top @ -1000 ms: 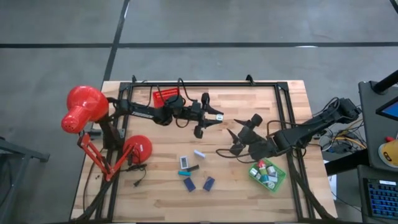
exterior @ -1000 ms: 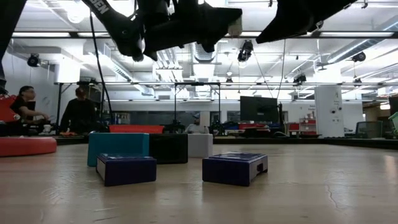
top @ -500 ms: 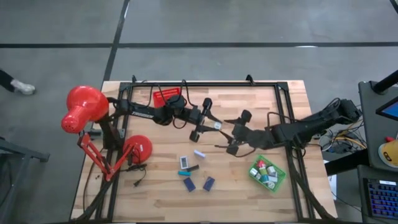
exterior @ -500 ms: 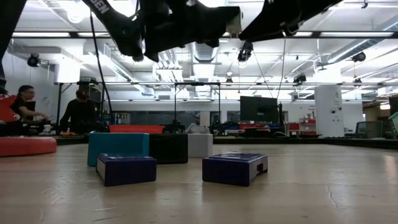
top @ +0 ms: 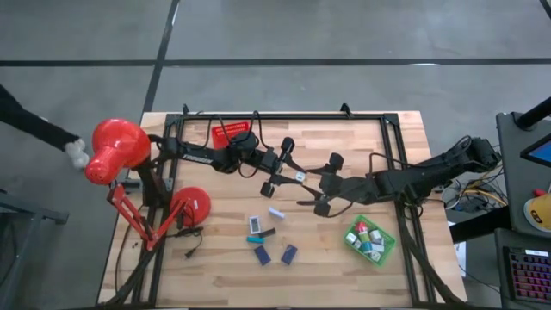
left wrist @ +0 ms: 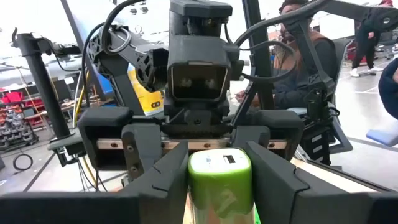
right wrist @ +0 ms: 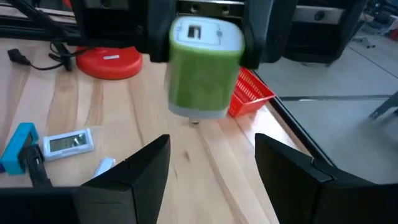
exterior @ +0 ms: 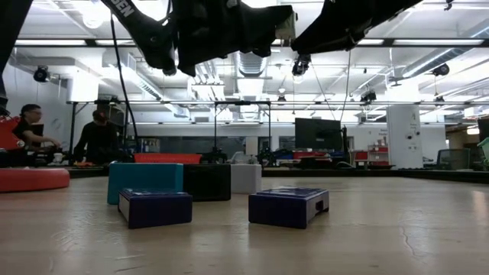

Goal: Pick & Place Office items
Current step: Put the green charger adapter into the green bin

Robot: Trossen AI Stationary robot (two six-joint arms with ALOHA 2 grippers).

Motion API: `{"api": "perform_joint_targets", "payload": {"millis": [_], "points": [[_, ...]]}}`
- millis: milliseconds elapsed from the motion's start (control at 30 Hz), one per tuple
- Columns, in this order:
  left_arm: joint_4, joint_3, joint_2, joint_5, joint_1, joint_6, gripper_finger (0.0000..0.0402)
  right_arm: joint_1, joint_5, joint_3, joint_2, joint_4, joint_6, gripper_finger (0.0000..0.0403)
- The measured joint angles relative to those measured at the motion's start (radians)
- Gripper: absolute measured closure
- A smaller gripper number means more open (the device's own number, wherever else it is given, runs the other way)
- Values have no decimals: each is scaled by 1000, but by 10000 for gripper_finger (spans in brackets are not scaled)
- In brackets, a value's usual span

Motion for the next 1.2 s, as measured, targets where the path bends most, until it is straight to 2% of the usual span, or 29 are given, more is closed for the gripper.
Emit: {"api": "perform_joint_targets", "payload": {"millis": [333,733,900,1133,1200], "points": [[-8,0,0,-11,0,11,261,0,-4,0,0,127,-87,175],[-8,0,0,-14,0,11,261,-4,-5,0,0,125,-89,184],[-8,0,0,-13,-1,11,261,-4,-34,0,0,127,-104,214],[-8,0,0,-10,0,18,261,-8,-48,0,0,127,-105,285],[-8,0,0,-10,0,18,261,-8,-48,0,0,127,-107,291]]}}
